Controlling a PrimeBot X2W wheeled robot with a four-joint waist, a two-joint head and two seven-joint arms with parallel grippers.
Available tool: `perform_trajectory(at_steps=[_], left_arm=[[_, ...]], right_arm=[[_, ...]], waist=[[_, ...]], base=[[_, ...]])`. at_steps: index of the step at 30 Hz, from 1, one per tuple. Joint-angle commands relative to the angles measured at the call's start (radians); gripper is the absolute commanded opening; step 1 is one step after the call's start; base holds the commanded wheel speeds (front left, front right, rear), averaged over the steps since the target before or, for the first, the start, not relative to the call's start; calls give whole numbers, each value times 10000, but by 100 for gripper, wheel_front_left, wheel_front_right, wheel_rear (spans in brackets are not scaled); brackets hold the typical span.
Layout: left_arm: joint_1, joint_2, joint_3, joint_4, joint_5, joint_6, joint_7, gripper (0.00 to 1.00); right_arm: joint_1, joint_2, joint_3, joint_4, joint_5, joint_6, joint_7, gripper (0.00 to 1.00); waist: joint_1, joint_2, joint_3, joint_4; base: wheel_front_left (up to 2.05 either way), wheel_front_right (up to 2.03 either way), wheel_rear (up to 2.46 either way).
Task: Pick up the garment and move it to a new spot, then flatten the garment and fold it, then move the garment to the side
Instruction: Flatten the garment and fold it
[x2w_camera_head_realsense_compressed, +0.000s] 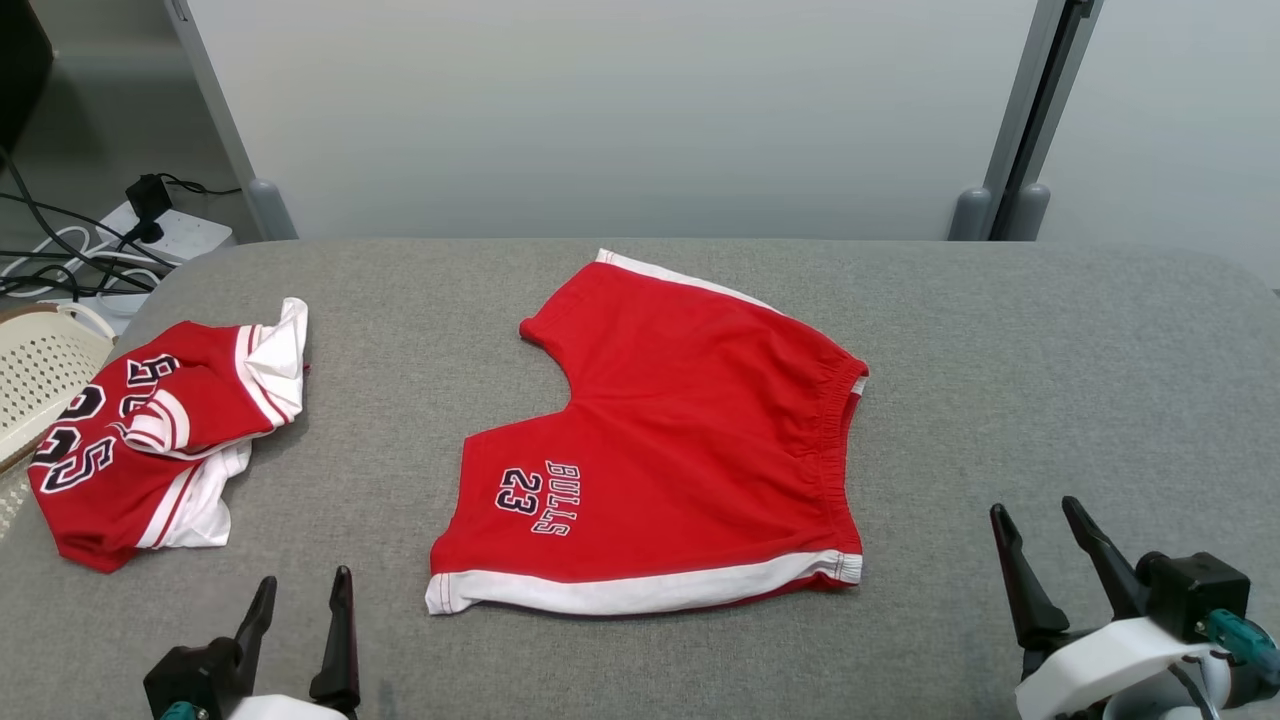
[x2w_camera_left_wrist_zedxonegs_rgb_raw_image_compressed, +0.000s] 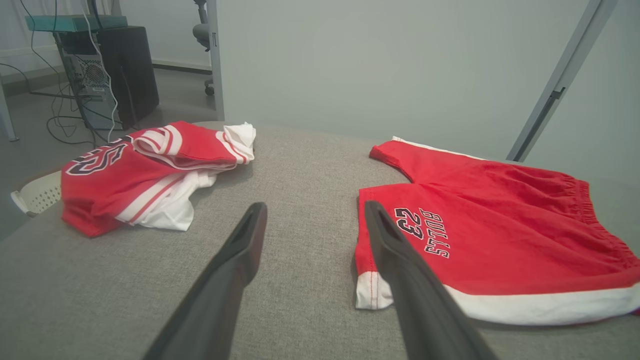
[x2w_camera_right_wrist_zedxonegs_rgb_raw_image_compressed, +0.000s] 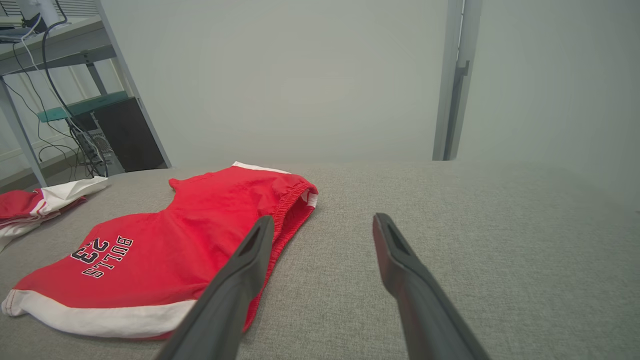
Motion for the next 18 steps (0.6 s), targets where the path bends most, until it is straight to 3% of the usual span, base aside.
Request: perform_trajectory(at_steps=[1, 18], left_arm=[[-168, 95, 218, -274, 7, -24, -101, 100], [-23, 92, -198, -442, 187, 183, -101, 100]], right_arm=[[-73, -62, 220, -361, -141, 14, -131, 100], [152, 186, 2, -534, -743, 14, -131, 100]], waist=[[0, 0, 5, -5], [0, 0, 109, 43]], base=[[0, 0, 0], [0, 0, 0]])
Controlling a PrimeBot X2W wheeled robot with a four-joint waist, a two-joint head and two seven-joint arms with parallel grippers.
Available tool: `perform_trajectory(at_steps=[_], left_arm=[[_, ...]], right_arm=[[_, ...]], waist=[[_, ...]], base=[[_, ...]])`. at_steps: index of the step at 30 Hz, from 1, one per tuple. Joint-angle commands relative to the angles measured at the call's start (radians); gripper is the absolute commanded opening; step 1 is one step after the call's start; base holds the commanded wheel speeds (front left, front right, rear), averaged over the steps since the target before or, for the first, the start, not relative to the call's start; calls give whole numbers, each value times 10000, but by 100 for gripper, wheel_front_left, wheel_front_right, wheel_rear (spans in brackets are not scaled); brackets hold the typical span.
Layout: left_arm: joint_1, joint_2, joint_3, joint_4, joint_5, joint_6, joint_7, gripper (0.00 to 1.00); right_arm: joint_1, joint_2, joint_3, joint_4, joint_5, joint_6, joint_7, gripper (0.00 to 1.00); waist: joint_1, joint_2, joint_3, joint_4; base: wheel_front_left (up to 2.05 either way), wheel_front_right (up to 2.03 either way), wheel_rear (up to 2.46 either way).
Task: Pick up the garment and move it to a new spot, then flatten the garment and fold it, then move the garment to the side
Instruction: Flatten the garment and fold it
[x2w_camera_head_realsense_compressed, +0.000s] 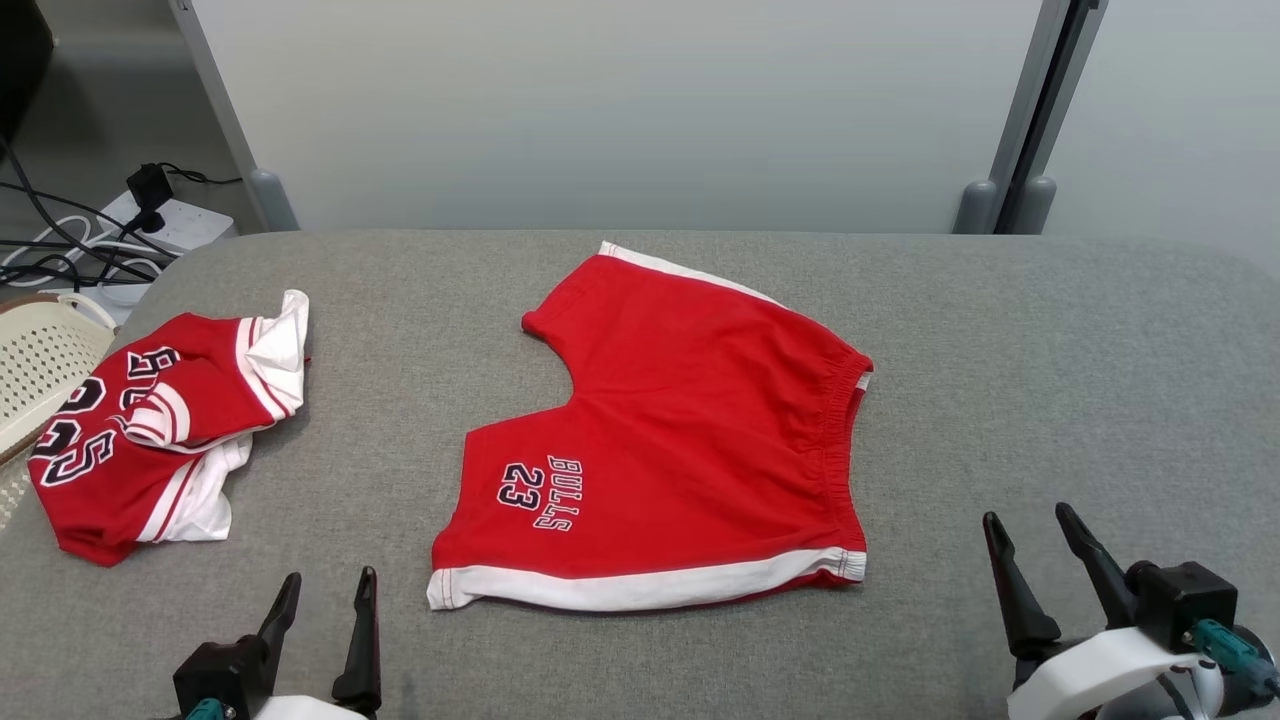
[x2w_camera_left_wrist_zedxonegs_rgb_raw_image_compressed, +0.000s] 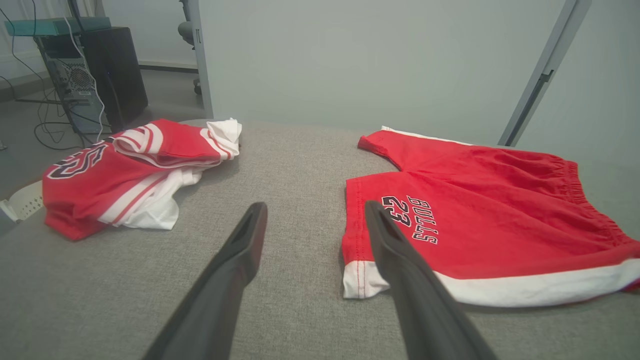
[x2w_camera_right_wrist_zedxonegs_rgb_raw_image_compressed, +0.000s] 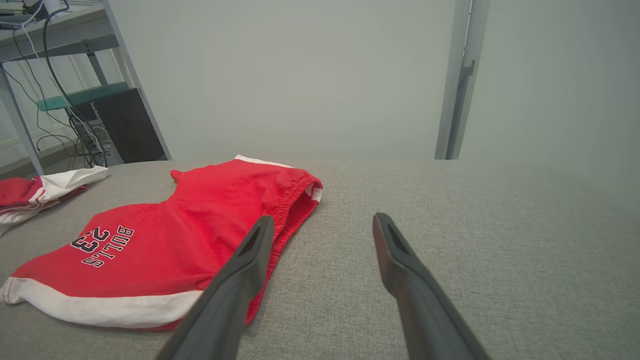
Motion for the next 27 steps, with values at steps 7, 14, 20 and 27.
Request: perform_trajectory(at_steps=[7, 14, 20, 27], left_arm=[[-154, 92, -56, 137, -230, 6, -101, 100], [-149, 92, -315, 603, -387, -28, -101, 100], [-200, 91, -659, 914, -380, -72, -101, 100], [-250, 91, -925, 1137, -619, -14, -101, 100]], right_arm=[[-211, -84, 488, 353, 72, 14, -131, 100], [-209, -111, 662, 641, 166, 14, -131, 100], [-258, -140, 963, 932, 246, 14, -132, 100], [-326, -113, 1311, 1108, 398, 14, -132, 100]], waist=[[0, -1, 125, 33], [0, -1, 239, 66], [0, -1, 344, 90], [0, -1, 473, 161]], base=[[0, 0, 0], [0, 0, 0], [0, 0, 0], [0, 0, 0]])
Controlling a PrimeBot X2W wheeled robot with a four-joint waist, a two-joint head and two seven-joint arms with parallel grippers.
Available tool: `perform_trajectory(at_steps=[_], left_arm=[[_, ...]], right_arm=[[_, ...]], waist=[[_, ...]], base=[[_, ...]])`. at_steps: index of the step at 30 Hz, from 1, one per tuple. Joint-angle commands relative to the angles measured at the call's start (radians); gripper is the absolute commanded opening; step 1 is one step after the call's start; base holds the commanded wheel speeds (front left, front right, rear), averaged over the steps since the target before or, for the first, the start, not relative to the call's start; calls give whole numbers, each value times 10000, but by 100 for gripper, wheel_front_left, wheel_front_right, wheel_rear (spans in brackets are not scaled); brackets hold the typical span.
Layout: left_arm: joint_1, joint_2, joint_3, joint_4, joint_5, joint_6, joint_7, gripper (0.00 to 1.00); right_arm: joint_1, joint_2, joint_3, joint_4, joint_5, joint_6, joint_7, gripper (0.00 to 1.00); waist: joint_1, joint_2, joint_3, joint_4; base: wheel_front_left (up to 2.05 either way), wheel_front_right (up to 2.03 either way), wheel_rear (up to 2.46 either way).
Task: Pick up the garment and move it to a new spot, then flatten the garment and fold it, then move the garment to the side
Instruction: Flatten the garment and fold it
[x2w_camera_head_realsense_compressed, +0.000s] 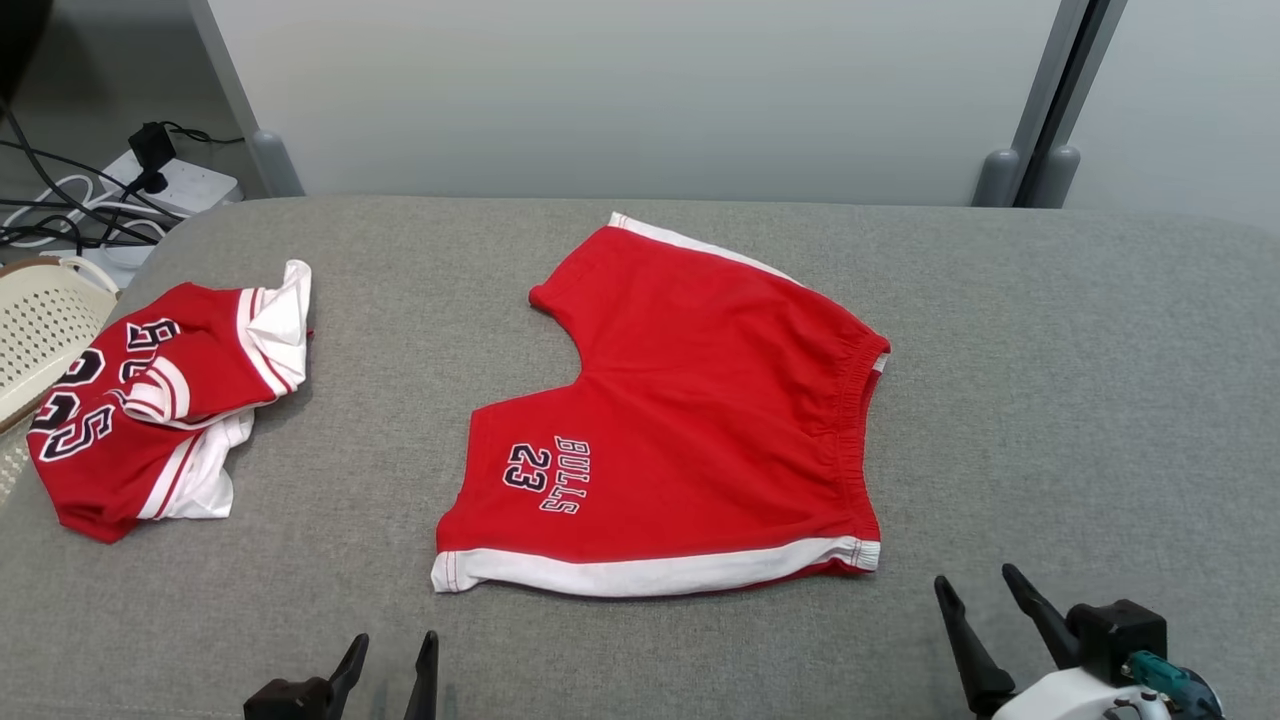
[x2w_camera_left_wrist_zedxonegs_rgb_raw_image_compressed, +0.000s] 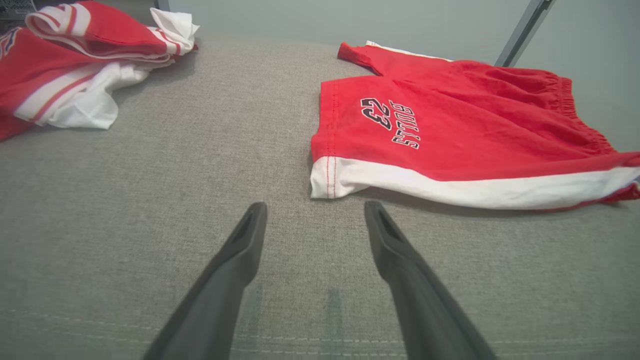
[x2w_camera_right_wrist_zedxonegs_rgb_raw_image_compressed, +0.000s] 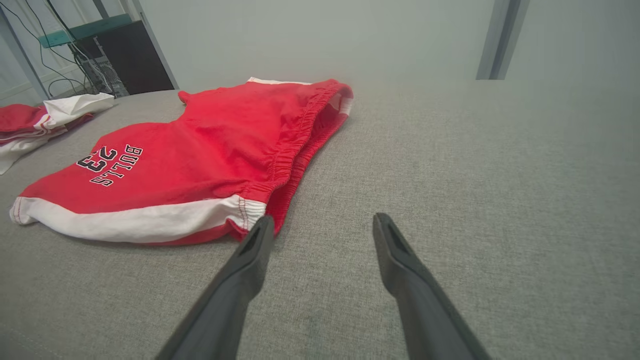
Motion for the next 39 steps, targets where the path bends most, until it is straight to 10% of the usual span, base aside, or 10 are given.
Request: perform_trajectory(at_steps=[1, 29, 36, 39], left_arm=[[-346, 84, 251, -176, -67, 34, -103, 100], [-887, 83, -405, -163, -386, 45, -103, 100], [-1079, 83, -509, -109, -459, 52, -103, 100], [-1128, 83, -486, -76, -460, 46, -103, 100]], right_arm=[[-316, -114, 241, -161, 52, 14, -133, 100], [-1412, -503, 1789, 513, 998, 14, -134, 100], [-1558, -619, 2098, 552, 1270, 14, -134, 10], [-1557, -654, 2186, 560, 1330, 14, -134, 0]], waist=[[0, -1, 19, 12], [0, -1, 1086, 825], [0, -1, 1247, 852], [0, -1, 1248, 828]], base=[[0, 0, 0], [0, 0, 0], [0, 0, 0], [0, 0, 0]])
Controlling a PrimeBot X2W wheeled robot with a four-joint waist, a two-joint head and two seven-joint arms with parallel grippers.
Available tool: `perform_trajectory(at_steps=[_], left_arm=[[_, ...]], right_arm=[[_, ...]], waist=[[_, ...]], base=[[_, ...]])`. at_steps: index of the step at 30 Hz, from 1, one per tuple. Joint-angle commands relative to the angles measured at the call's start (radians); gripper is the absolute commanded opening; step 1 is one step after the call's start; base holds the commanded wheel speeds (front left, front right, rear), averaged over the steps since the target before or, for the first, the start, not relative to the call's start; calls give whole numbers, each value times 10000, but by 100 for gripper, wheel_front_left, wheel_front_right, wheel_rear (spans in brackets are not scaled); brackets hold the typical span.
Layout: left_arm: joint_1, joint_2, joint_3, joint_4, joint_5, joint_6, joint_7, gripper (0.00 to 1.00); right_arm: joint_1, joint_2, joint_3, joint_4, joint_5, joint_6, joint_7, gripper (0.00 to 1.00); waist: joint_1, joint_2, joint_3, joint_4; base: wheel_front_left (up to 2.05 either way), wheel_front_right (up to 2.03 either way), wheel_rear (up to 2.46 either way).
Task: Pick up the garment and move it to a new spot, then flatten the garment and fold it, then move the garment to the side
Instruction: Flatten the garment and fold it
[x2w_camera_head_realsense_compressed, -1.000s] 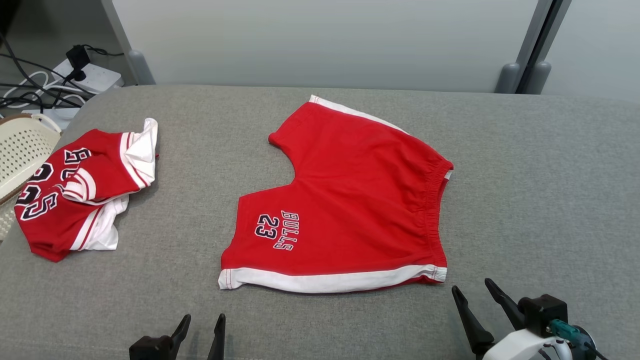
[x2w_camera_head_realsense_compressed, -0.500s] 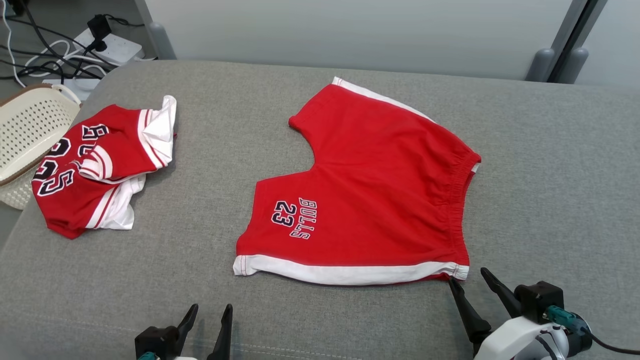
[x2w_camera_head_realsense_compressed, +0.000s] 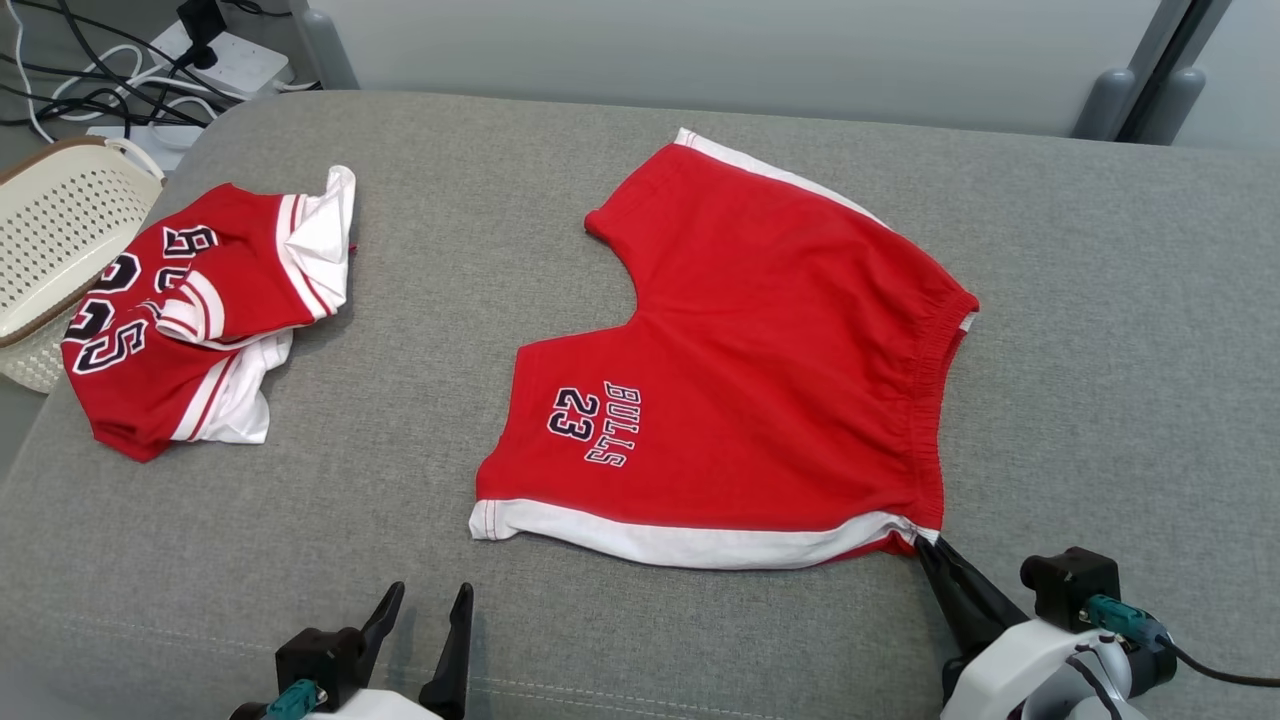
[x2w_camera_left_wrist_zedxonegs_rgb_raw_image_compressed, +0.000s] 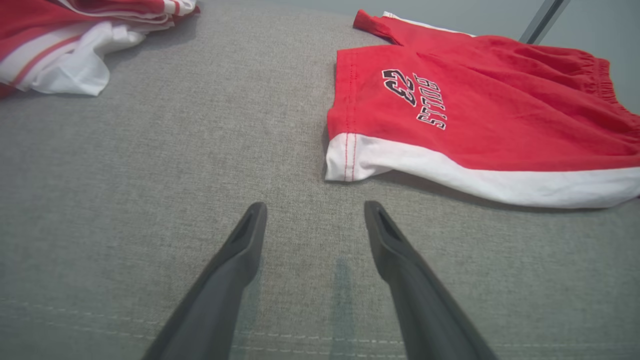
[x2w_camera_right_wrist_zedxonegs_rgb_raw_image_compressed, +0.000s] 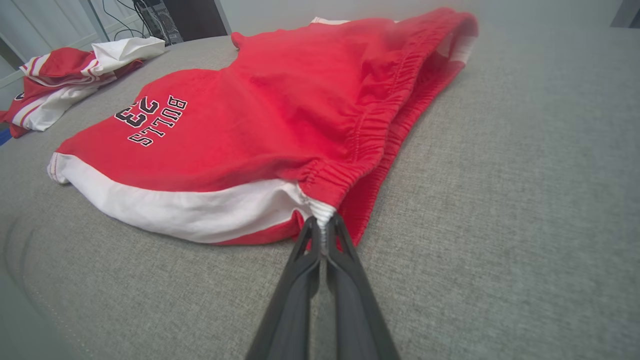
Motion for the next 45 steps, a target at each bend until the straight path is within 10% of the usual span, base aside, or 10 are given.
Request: perform_trajectory(at_steps=[1, 20, 24, 27, 45], left_arm=[[-399, 83, 306, -178, -146, 22, -103, 100], [-1366, 83, -41, 906, -1192, -318, -103, 100], [-1408, 83, -277, 959, -1269, -320, -103, 59], [-1397, 83, -437, 1117, -1329, -320, -103, 0], [-882, 215, -526, 1606, -1337, -321, -103, 0]], right_arm=[[-129, -135, 205, -106, 77, 14, -134, 0], [-458, -462, 682, -323, 261, 14, -134, 0], [-489, -451, 677, -327, 259, 14, -134, 0], [-488, -435, 648, -314, 262, 14, -134, 0], [68, -516, 782, -190, 509, 14, -134, 0]], waist=[[0, 0, -7, -27], [0, 0, 336, -1493], [0, 0, 341, -1542], [0, 0, 313, -1531], [0, 0, -665, -974]], base=[[0, 0, 0], [0, 0, 0], [0, 0, 0], [0, 0, 0], [0, 0, 0]])
